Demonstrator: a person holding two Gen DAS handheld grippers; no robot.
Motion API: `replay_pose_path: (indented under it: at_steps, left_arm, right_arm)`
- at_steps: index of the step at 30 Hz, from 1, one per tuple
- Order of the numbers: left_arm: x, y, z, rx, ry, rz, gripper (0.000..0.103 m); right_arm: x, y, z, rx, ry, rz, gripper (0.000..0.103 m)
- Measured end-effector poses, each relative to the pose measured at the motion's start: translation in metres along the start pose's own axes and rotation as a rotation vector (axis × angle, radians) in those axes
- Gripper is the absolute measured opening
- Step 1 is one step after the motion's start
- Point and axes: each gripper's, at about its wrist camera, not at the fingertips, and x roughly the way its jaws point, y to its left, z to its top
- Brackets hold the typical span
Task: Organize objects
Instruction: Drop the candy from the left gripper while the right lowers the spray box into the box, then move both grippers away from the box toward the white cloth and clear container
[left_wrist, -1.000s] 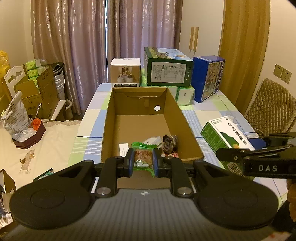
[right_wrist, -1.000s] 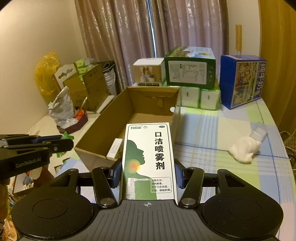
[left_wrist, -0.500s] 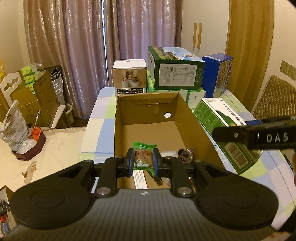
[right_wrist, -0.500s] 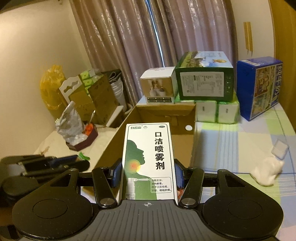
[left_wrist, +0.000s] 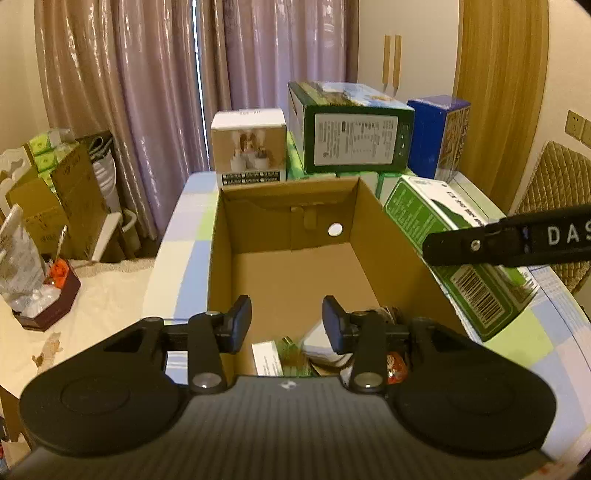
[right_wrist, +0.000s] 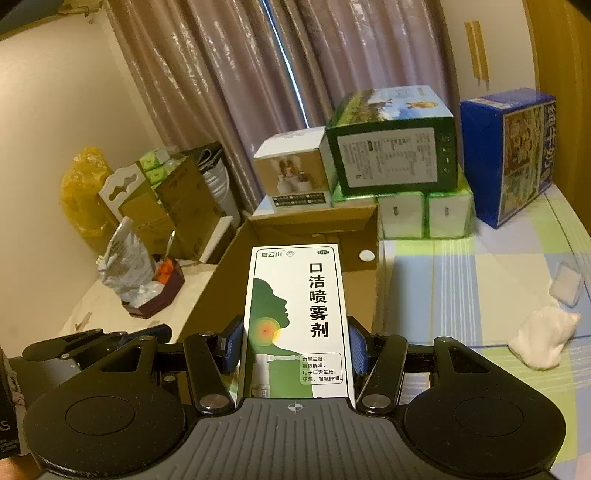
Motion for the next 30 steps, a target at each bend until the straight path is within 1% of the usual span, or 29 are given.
replay_pose_path:
  at_steps: [8,15,16,17,18,19,21,24,28,30]
  left_arm:
    - [-0.014,0.011,-0.008,-0.02,0.003,0.018,0.036]
    - [-0.025,0.019,-0.009,-0.041,-0.008,0.03,0.037]
    - [-0.026,0.02,-0.009,-0.042,-0.009,0.03,0.038]
    - [-0.028,0.021,-0.01,-0.046,-0.01,0.031,0.04]
    - [-0.029,0.022,-0.011,-0.051,-0.013,0.035,0.041]
    - [-0.029,0.022,-0.012,-0.055,-0.015,0.039,0.042]
    - [-0.032,0.024,-0.015,-0.064,-0.016,0.042,0.043]
    - [-0.037,0.023,-0.019,-0.072,-0.018,0.044,0.043]
    - [-0.048,0.019,-0.023,-0.089,-0.023,0.042,0.045]
    - [-0.056,0.014,-0.026,-0.095,-0.025,0.04,0.048]
  right_arm:
    - [0.001,-0.001,-0.008,0.006,0.017,0.012,0.053]
    - [0.007,0.006,-0.002,0.013,0.003,0.039,0.053]
    - [0.008,0.006,-0.001,0.018,-0.013,0.05,0.054]
    - [0.009,0.005,0.001,0.028,-0.023,0.064,0.059]
    - [0.011,0.002,0.002,0.046,-0.03,0.076,0.075]
    - [0.01,-0.001,0.003,0.063,-0.036,0.075,0.079]
    - [0.005,-0.005,0.004,0.07,-0.054,0.068,0.079]
    - [-0.005,-0.01,0.001,0.059,-0.057,0.047,0.079]
    - [-0.02,-0.021,-0.012,0.072,-0.051,0.023,0.079]
    - [-0.029,-0.027,-0.021,0.088,-0.043,0.02,0.08]
